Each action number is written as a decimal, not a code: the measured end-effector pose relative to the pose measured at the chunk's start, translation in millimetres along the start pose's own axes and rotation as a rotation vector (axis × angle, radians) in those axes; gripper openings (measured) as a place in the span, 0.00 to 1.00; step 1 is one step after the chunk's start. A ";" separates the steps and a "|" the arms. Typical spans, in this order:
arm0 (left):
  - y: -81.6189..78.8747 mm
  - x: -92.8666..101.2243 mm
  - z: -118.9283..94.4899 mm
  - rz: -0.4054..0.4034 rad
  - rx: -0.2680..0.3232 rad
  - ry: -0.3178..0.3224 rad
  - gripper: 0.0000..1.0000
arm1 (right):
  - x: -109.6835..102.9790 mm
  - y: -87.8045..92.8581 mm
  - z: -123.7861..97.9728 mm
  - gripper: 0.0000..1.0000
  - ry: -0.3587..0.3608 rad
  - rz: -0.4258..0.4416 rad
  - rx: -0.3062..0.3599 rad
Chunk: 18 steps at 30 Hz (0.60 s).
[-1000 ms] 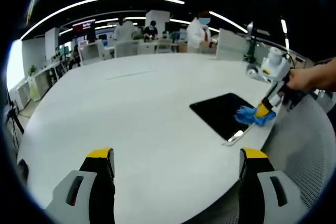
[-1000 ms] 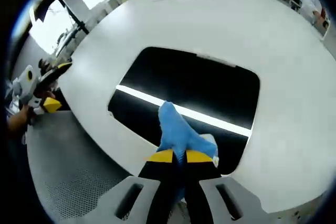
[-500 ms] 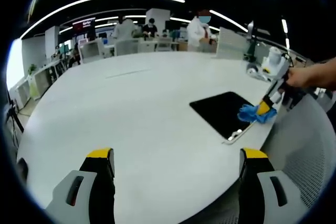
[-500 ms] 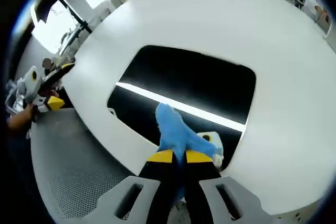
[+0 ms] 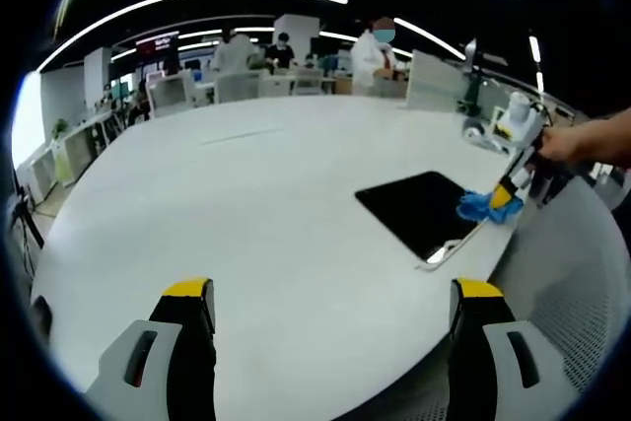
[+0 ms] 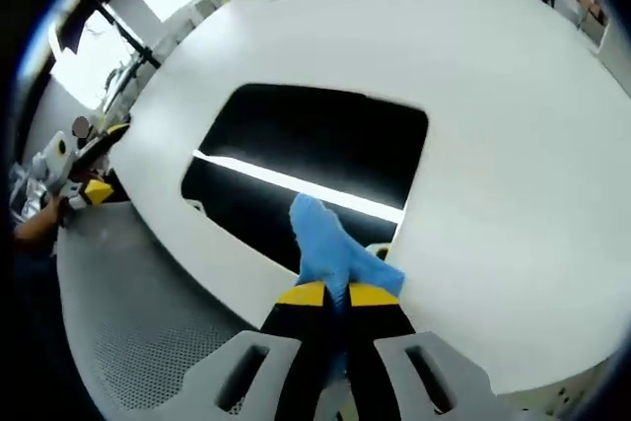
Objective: Wipe the mirror surface with the cleaning cloth until all visible marks leave the cleaned area.
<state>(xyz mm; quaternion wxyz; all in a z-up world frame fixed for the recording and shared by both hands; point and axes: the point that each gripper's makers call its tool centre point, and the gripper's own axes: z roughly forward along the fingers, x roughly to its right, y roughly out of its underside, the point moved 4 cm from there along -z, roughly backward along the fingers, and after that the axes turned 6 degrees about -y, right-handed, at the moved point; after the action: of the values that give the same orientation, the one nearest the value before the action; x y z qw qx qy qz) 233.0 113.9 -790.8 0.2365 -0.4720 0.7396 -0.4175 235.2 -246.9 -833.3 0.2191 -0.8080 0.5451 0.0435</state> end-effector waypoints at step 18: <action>1.0 -1.2 -0.4 -0.008 -0.005 -0.004 0.99 | 37.0 -69.8 11.0 0.00 0.034 0.006 -0.038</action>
<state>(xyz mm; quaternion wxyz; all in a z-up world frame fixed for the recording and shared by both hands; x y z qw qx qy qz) 232.7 115.4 -791.5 0.2354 -0.4764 0.7382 -0.4157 314.8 -252.8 -833.2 0.1941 -0.8112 0.5501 0.0408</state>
